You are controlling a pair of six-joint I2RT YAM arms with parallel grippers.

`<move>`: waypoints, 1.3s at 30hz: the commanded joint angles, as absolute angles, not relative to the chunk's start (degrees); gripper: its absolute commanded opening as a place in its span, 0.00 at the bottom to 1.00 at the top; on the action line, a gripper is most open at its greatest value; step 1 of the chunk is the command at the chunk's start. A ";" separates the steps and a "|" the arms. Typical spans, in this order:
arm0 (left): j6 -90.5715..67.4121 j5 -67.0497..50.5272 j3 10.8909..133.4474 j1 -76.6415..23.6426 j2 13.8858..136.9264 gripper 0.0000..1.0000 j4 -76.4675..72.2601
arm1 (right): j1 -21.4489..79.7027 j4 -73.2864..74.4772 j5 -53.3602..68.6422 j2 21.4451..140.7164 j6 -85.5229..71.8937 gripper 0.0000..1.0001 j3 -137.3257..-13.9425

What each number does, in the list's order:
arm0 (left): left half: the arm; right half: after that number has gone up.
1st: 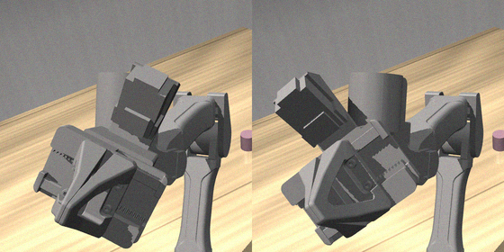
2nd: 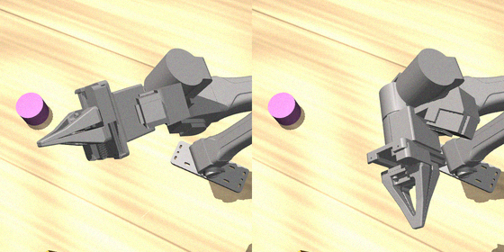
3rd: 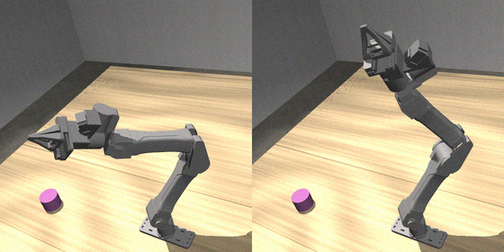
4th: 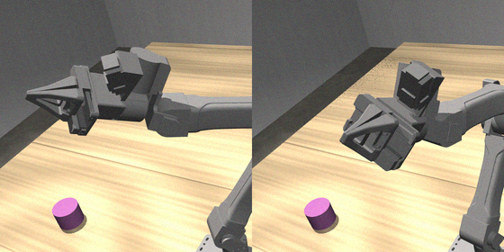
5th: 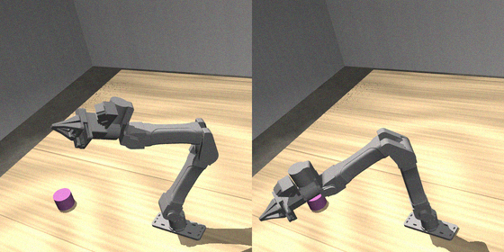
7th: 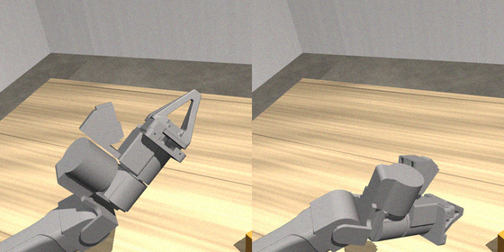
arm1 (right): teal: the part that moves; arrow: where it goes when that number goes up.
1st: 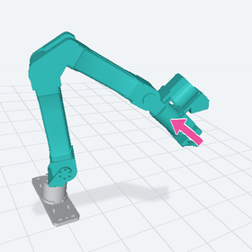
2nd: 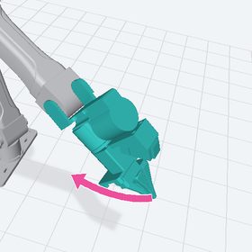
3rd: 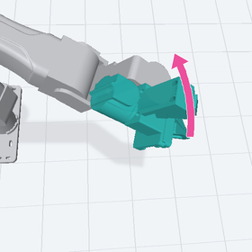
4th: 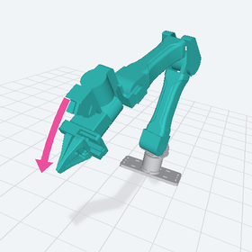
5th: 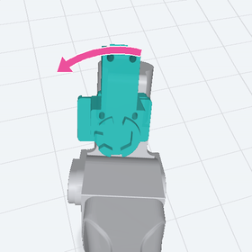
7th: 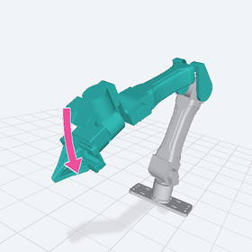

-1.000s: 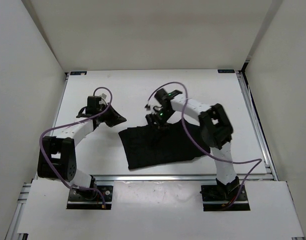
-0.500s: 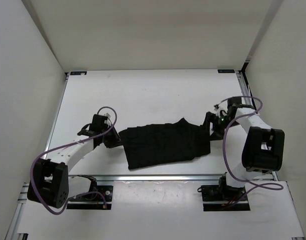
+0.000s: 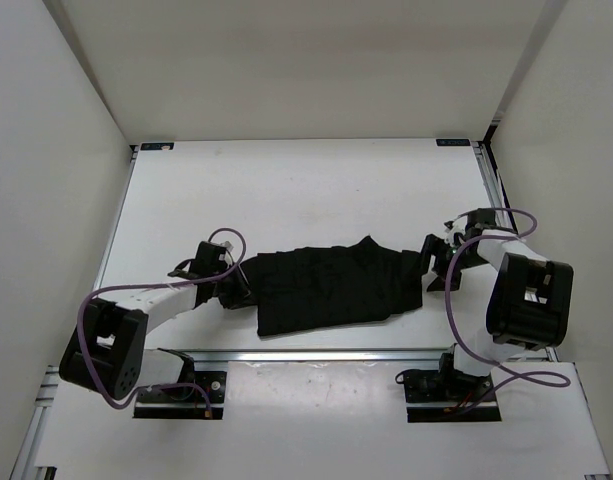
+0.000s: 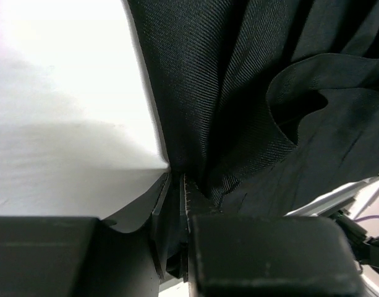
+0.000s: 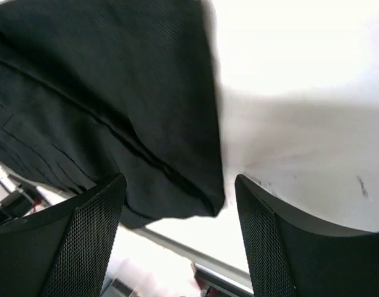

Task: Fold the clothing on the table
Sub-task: Fold the skirt

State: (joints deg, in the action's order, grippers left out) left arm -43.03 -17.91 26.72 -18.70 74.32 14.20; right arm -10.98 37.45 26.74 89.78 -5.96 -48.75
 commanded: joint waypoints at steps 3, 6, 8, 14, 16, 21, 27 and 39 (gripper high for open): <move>-43.16 -17.58 26.37 -18.99 76.11 0.21 12.30 | -9.23 29.02 26.79 92.89 -7.99 0.75 -49.04; -42.98 -18.02 26.54 -19.07 76.46 0.21 12.30 | -8.61 25.94 30.92 95.53 -9.40 0.71 -49.30; -42.72 -18.10 26.90 -18.81 76.82 0.21 12.74 | -7.74 24.53 34.17 96.76 -10.10 0.69 -49.31; -43.94 -19.95 27.86 -18.28 77.08 0.20 11.69 | -0.37 23.47 43.93 96.42 -12.13 0.62 -46.50; -44.38 -20.04 28.21 -18.81 77.25 0.21 11.43 | 3.15 22.94 44.56 96.32 -12.83 0.57 -45.88; -44.74 -21.18 28.73 -18.90 78.31 0.20 10.72 | 4.31 24.86 43.78 96.77 -13.36 0.00 -46.31; -45.61 -20.13 30.50 -20.29 79.98 0.19 9.67 | -4.03 31.63 34.29 88.77 -13.54 0.00 -49.74; -47.37 -20.30 37.00 -24.08 85.69 0.19 7.39 | -0.36 38.23 27.07 79.81 -18.10 0.00 -60.46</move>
State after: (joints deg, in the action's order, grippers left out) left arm -46.63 -20.45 34.22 -23.38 85.21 9.28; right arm -3.05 36.80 27.35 82.87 -15.49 -55.83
